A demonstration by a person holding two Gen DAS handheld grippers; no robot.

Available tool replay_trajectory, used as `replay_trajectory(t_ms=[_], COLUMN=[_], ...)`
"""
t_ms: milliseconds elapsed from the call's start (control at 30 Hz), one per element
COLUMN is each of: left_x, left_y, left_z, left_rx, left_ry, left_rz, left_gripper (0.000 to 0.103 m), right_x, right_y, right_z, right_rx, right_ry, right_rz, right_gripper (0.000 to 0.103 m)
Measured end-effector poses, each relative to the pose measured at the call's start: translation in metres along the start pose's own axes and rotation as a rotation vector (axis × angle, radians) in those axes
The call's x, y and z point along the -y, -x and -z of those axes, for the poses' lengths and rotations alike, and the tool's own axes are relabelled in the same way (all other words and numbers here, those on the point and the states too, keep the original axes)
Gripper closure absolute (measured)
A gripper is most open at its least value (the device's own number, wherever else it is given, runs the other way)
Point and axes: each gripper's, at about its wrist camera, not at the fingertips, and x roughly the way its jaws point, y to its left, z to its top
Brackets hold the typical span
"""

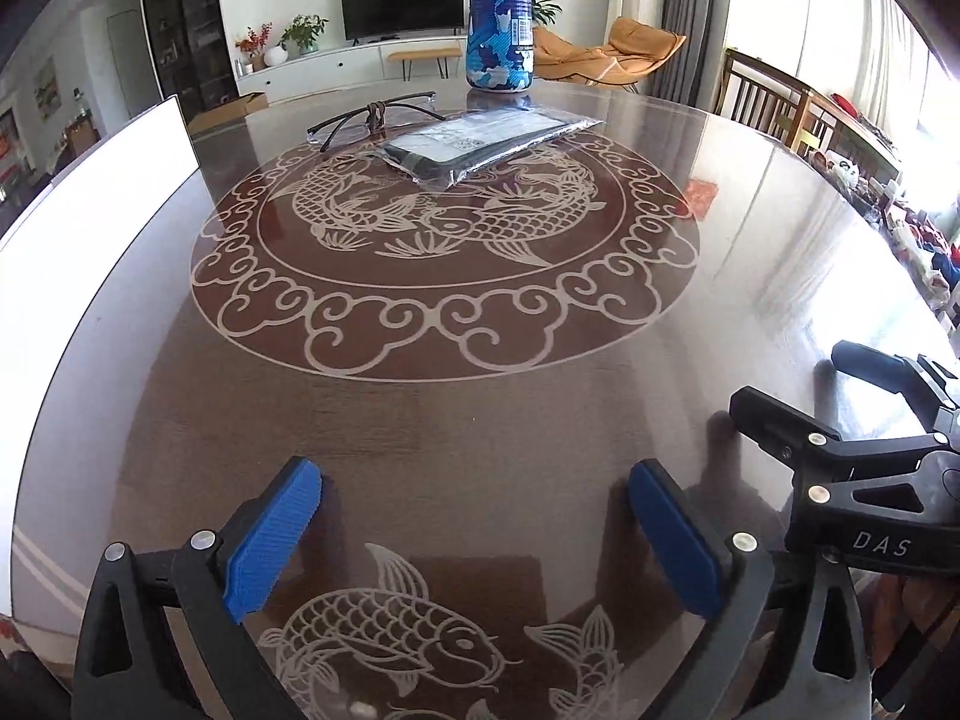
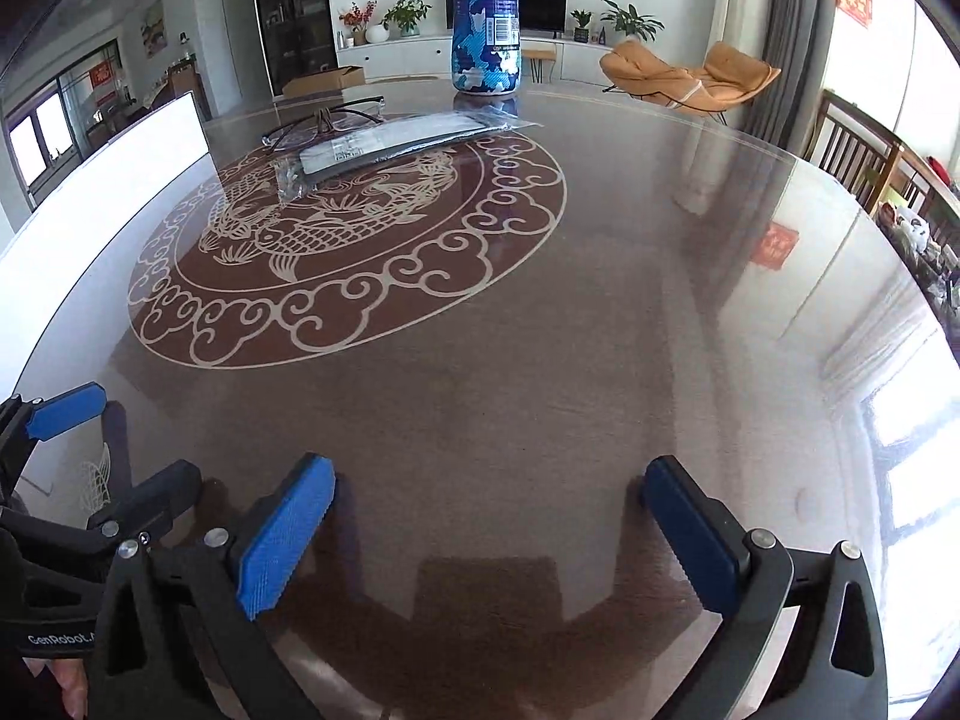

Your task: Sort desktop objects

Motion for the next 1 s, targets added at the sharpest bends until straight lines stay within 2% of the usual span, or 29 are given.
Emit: replay_trajectory(t_ms=[200,500,800,1000], left_x=[-0.001,-0.012,-0.012,-0.014], left_y=[0.003,0.002,0.002,0.002], left_z=[0.003,0.002,0.002,0.002], left_rx=[-0.002,-0.007,-0.008,-0.008], left_ry=[-0.018,0.02,0.016,0.016], left_rz=[0.012,-0.015,-0.013,-0.014], left_gripper=[0.0,0.0,0.0,0.0], right_x=[0.0,0.0,0.0,-0.003], right_y=[0.001,0.001,0.001,-0.013], right_z=[0.001,0.001,0.001,-0.018], right_rx=[0.001,0.001,0.001,-0.015], right_ry=[0.0,-0.001,-0.002,0.066], right_rz=[0.001,0.002,0.002,-0.049], right_gripper=[0.0,0.0,0.0,0.0])
